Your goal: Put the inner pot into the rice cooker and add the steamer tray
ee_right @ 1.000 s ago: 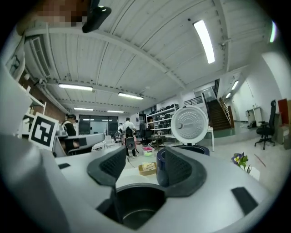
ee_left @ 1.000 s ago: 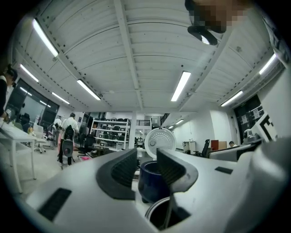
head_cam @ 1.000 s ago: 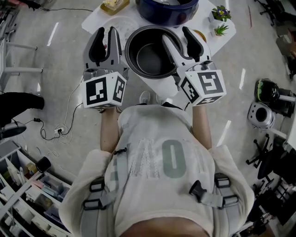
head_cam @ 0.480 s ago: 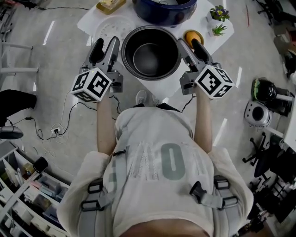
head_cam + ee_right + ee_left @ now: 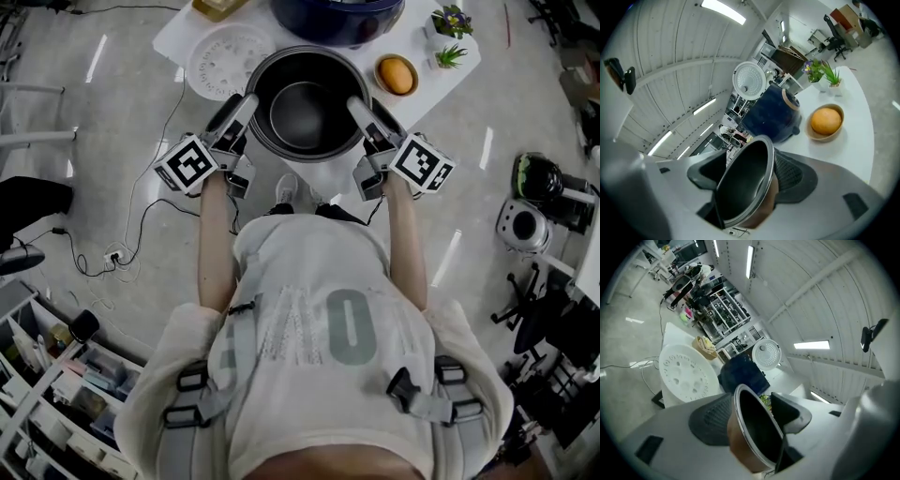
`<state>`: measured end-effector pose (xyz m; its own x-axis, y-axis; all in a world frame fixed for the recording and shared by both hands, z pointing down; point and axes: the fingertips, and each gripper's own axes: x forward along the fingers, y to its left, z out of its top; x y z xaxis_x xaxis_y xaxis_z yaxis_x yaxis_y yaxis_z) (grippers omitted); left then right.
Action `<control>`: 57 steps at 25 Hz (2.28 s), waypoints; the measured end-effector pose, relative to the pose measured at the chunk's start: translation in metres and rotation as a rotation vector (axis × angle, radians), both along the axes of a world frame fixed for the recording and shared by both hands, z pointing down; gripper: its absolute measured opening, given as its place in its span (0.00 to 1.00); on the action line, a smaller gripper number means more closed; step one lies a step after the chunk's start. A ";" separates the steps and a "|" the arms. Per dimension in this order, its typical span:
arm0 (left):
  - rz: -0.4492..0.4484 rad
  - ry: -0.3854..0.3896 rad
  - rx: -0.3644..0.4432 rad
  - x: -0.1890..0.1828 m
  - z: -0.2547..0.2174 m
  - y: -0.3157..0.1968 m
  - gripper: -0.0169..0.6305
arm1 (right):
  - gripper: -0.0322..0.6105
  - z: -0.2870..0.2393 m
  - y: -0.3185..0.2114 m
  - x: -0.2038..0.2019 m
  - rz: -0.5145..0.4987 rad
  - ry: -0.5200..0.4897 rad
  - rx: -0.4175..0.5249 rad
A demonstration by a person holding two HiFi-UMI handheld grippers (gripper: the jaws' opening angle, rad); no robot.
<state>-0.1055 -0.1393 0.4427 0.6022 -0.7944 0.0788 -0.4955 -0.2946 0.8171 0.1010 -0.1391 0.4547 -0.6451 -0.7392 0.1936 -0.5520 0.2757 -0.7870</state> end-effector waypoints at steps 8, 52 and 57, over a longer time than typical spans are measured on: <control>0.018 -0.077 0.006 0.001 0.012 -0.004 0.41 | 0.51 0.008 0.000 -0.004 -0.015 0.055 0.008; -0.003 -0.340 0.511 -0.003 -0.167 -0.026 0.41 | 0.38 -0.166 -0.028 -0.019 -0.054 0.372 0.539; 0.003 -0.451 0.584 0.006 -0.195 -0.035 0.41 | 0.39 -0.191 -0.037 -0.012 -0.039 0.339 0.573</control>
